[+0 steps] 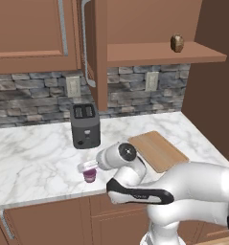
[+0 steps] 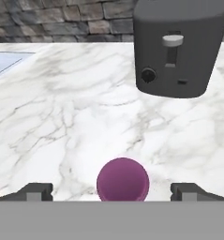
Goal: Pick the bread, place it on the cutting board, pick the jam, place it on the counter, and close the cabinet.
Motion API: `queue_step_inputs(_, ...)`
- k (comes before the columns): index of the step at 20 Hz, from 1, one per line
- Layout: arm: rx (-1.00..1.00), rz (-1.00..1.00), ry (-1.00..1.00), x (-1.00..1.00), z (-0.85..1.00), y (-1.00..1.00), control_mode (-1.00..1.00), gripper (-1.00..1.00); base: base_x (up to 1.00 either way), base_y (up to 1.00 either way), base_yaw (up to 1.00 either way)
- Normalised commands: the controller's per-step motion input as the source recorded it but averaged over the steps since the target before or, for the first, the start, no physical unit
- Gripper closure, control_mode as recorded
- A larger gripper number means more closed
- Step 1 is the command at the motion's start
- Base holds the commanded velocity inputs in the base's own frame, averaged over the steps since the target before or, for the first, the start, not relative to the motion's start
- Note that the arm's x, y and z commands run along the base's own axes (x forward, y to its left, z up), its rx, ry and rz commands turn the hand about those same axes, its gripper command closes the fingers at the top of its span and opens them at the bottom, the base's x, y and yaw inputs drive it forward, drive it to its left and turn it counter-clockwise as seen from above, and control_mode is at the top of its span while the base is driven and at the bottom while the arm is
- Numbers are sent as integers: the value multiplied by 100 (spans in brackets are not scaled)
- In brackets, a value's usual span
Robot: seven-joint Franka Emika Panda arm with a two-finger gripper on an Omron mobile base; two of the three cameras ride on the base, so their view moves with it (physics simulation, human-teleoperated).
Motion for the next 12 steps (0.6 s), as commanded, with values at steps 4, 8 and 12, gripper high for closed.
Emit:
queue_step_inputs(4,0,0,0,-15,11,-21,-100,-100,0,0,0)
queue_step_inputs(8,0,0,0,-18,12,-22,-100,-100,0,0,0)
queue_step_inputs(12,0,0,0,-19,10,-25,-100,-100,0,0,0)
